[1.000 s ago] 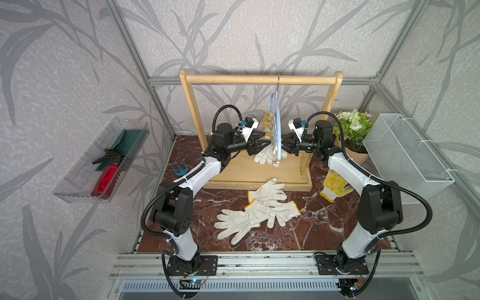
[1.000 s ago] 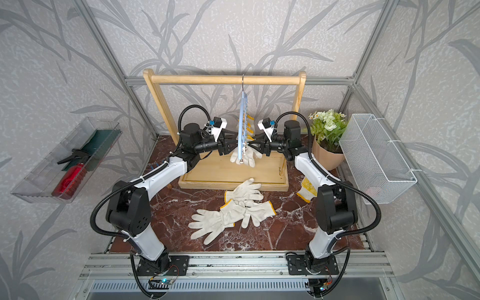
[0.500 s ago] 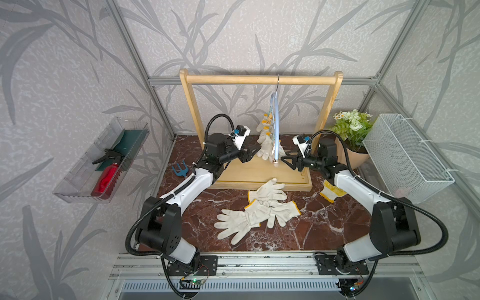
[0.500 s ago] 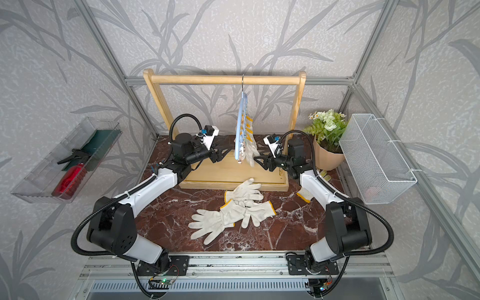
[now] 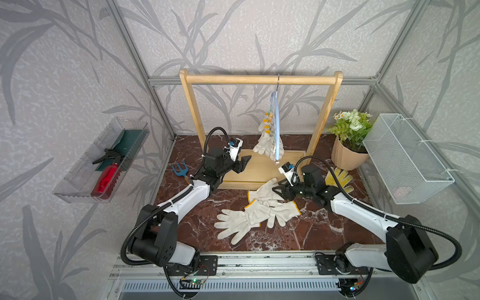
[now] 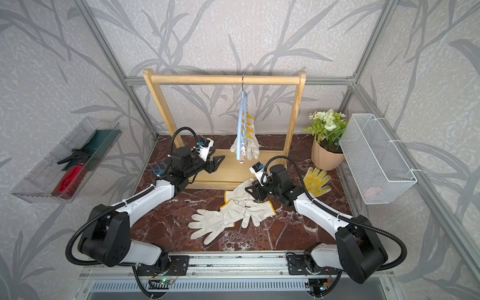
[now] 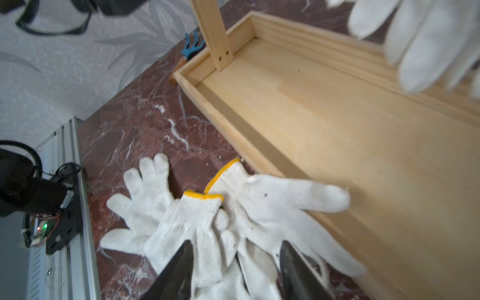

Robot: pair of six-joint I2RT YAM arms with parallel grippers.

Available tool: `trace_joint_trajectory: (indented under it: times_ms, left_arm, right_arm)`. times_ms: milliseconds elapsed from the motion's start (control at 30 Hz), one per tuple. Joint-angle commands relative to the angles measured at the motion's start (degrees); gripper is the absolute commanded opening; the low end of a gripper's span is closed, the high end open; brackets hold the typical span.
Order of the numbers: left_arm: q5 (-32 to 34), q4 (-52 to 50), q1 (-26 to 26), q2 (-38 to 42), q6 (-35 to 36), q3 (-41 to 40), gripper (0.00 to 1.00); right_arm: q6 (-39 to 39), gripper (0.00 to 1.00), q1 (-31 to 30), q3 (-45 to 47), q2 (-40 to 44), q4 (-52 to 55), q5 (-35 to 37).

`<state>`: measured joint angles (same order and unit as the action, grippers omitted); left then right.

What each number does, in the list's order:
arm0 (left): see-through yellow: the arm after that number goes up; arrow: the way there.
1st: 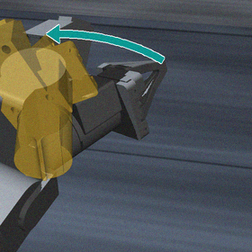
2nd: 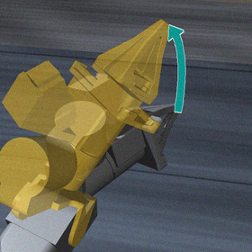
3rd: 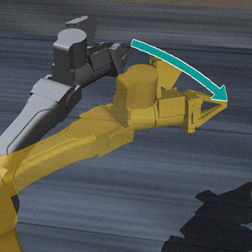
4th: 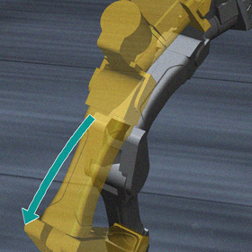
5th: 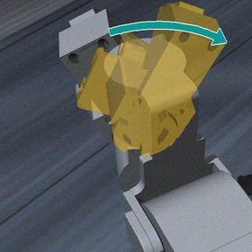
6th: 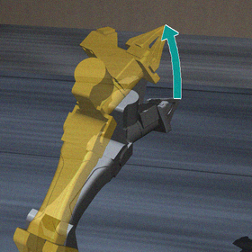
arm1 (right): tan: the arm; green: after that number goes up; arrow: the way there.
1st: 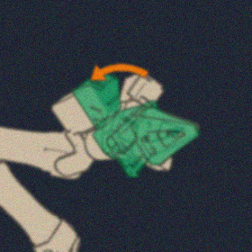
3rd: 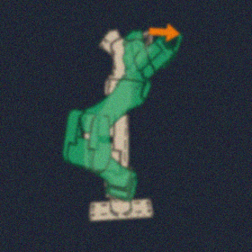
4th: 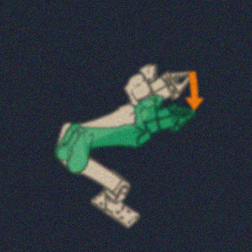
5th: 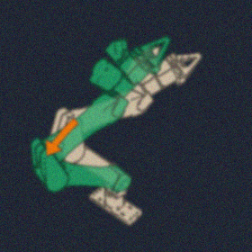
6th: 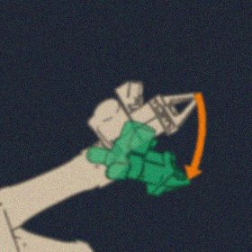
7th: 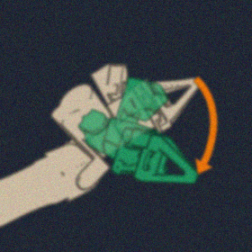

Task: Clip the gloves onto a hanger to dry
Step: Pick up the glove from the center of the board.

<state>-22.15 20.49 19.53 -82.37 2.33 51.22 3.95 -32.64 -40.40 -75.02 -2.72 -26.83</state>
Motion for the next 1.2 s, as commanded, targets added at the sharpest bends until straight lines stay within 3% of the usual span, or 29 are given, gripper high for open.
trace_joint_trajectory:
  times_ms: [0, 233, 500, 767, 1167]
  left_arm:
    - [4.9, -1.1, -0.4, 2.1, -2.1, -0.6, 0.64]
    - [5.6, -1.5, -0.5, 3.7, -3.6, -4.4, 0.64]
    - [6.3, -2.1, -0.5, 4.7, -4.3, -7.7, 0.64]
    - [7.4, -1.8, -0.5, 6.8, -4.5, -11.5, 0.64]
    - [4.7, -1.1, -0.5, 6.9, -5.6, -14.1, 0.64]
  right_arm:
    - [2.7, 0.53, -4.6, 1.7, -1.0, -2.5, 3.2]
    - [3.1, 0.52, -12.6, 0.7, -7.6, -2.0, 6.1]
    - [-1.1, 0.52, -13.5, -8.8, -16.7, 1.7, 13.2]
    - [-5.2, 0.47, -13.6, -19.0, -27.1, 10.4, 10.4]
    - [-5.3, 0.44, -13.5, -19.6, -28.7, 15.6, 6.3]
